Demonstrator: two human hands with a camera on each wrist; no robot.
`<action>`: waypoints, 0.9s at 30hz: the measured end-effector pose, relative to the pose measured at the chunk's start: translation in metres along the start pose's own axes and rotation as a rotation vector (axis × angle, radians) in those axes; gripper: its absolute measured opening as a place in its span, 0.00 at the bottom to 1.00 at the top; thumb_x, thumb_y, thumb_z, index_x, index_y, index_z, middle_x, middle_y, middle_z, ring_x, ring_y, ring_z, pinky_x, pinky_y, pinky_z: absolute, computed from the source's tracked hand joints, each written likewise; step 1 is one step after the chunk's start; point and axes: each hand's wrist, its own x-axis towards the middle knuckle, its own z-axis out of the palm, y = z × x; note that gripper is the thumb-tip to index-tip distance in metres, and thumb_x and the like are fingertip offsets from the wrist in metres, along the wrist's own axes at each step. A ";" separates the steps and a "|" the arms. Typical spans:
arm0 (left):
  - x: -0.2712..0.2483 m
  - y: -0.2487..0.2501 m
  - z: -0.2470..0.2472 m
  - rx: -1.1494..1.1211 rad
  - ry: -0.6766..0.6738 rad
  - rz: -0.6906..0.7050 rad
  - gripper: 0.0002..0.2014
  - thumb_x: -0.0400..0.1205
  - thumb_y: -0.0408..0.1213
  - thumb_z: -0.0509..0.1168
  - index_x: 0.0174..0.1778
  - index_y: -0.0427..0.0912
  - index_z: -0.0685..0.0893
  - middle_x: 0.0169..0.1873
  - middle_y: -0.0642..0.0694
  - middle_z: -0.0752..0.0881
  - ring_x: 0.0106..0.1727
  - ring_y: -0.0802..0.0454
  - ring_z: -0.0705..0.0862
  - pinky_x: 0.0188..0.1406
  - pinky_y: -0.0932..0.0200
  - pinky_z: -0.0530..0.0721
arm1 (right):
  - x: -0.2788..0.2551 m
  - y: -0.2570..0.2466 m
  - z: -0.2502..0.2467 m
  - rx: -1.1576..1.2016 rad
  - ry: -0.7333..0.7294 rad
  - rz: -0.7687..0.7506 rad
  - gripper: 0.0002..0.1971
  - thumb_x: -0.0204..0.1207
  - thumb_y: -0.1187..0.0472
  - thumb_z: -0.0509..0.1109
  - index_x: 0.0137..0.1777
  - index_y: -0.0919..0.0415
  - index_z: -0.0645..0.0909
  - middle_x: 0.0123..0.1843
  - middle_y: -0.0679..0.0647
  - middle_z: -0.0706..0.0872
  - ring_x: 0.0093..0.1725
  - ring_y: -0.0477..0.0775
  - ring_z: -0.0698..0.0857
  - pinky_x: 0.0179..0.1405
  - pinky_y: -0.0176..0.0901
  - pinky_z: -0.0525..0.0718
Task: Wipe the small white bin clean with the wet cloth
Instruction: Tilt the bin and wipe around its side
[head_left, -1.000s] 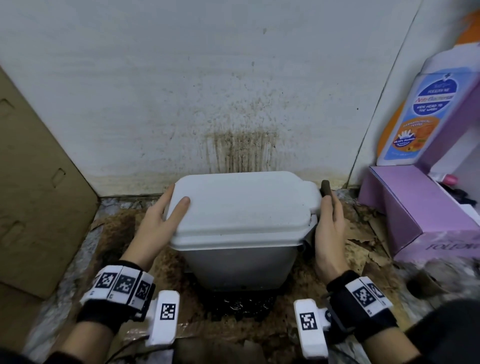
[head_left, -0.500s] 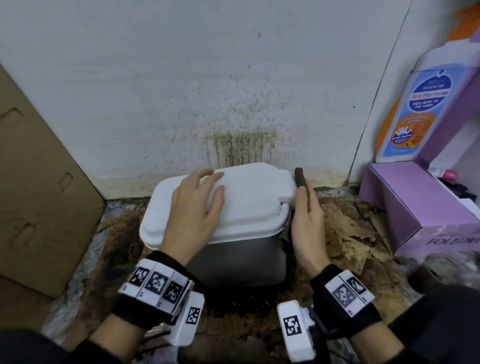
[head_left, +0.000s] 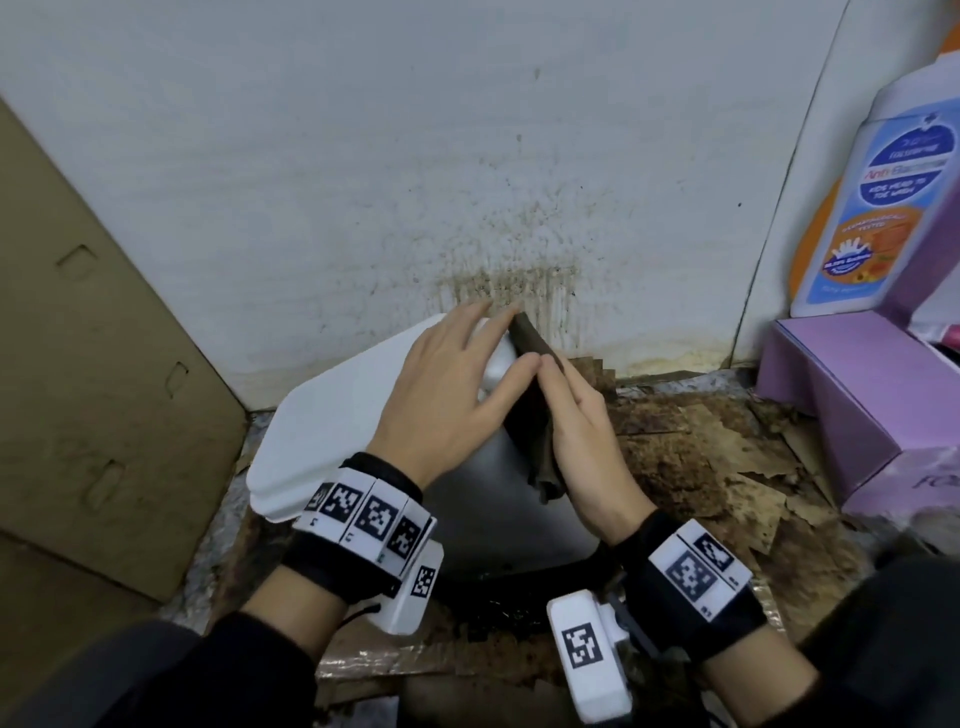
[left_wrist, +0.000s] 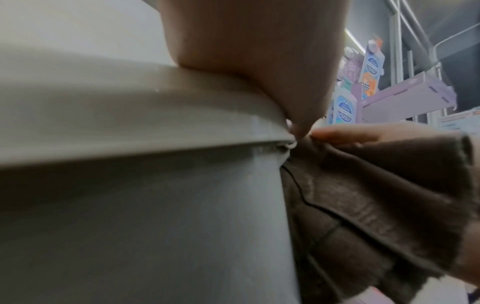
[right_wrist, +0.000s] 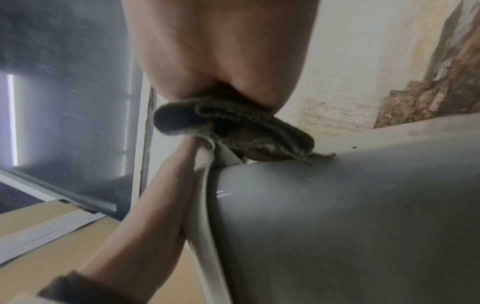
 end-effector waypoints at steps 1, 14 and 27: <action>0.000 -0.005 -0.002 0.020 -0.004 0.004 0.29 0.90 0.61 0.53 0.86 0.52 0.71 0.86 0.47 0.70 0.86 0.48 0.67 0.85 0.48 0.65 | 0.001 -0.001 0.002 0.036 -0.007 0.015 0.18 0.95 0.54 0.55 0.79 0.48 0.79 0.75 0.47 0.87 0.78 0.45 0.83 0.80 0.47 0.79; -0.004 -0.024 -0.006 0.019 0.044 -0.004 0.28 0.91 0.56 0.52 0.85 0.47 0.72 0.83 0.48 0.73 0.84 0.51 0.69 0.83 0.56 0.65 | 0.025 0.044 0.049 -0.095 0.141 0.159 0.32 0.83 0.26 0.50 0.84 0.35 0.73 0.85 0.43 0.74 0.86 0.45 0.69 0.85 0.57 0.68; -0.007 -0.042 -0.010 -0.011 0.089 -0.016 0.28 0.91 0.53 0.55 0.85 0.44 0.72 0.82 0.48 0.74 0.84 0.53 0.68 0.78 0.77 0.54 | 0.013 0.118 0.002 -0.642 0.037 -0.074 0.29 0.92 0.49 0.44 0.93 0.48 0.54 0.94 0.42 0.53 0.92 0.36 0.49 0.93 0.46 0.48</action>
